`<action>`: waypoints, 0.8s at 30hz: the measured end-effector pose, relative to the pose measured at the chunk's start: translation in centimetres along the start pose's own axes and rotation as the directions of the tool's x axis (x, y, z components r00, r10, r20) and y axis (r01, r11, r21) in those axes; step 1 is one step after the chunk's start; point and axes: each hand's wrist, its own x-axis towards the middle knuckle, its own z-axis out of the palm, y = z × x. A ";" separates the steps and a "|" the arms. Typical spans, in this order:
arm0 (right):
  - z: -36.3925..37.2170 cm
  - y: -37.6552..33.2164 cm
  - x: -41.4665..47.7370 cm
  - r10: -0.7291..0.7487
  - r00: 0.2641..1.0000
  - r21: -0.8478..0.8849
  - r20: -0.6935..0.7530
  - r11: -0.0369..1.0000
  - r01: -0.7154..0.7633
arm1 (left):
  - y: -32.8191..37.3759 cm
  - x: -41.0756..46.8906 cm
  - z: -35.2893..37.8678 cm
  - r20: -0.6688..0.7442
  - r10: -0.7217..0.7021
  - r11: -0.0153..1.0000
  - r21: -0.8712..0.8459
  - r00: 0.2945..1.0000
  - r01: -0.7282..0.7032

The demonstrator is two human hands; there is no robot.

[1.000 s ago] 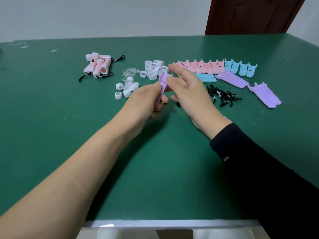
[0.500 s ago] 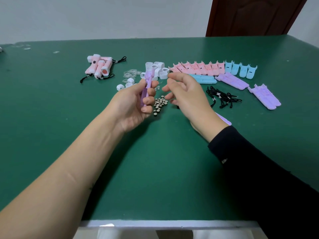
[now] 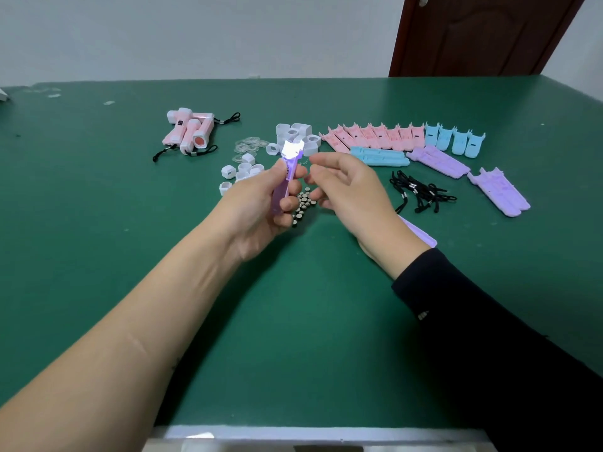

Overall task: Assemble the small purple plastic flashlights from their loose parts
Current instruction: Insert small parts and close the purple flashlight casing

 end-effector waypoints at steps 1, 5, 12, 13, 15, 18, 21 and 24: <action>0.0 0.0 0.0 0.005 1.000 -0.008 0.001 1.000 -0.005 | 0.0 0.0 0.1 0.000 0.007 1.000 0.004 1.000 -0.007; 0.1 0.0 0.0 0.029 1.000 -0.006 0.005 1.000 -0.029 | -0.2 -0.3 0.6 0.005 0.038 0.999 0.017 0.999 -0.038; -0.2 -0.2 -0.4 0.013 0.998 -0.036 0.058 0.999 -0.011 | -0.1 -0.5 0.6 0.034 0.028 0.999 0.040 0.999 -0.029; -0.2 -0.2 -0.5 0.004 0.998 -0.035 0.064 0.999 -0.002 | -0.1 -0.4 0.6 0.034 0.020 0.999 0.047 0.999 -0.022; -0.2 -0.3 -0.5 -0.025 0.998 -0.024 0.063 0.999 0.026 | 0.0 -0.4 0.4 0.027 0.032 0.995 0.096 0.999 -0.035; -0.5 -0.3 -0.5 -0.070 0.997 -0.072 0.015 0.995 0.071 | 0.1 -0.3 -0.2 -0.025 0.125 0.970 0.212 0.992 -0.117; -0.5 -0.1 -0.5 -0.111 0.993 -0.180 -0.026 0.978 0.105 | 0.2 -0.3 -0.7 -0.057 0.219 0.914 0.361 0.974 -0.185; -0.3 0.1 -0.6 -0.174 0.984 -0.284 -0.044 0.946 0.154 | 0.1 -0.3 -0.8 -0.055 0.238 0.891 0.411 0.970 -0.195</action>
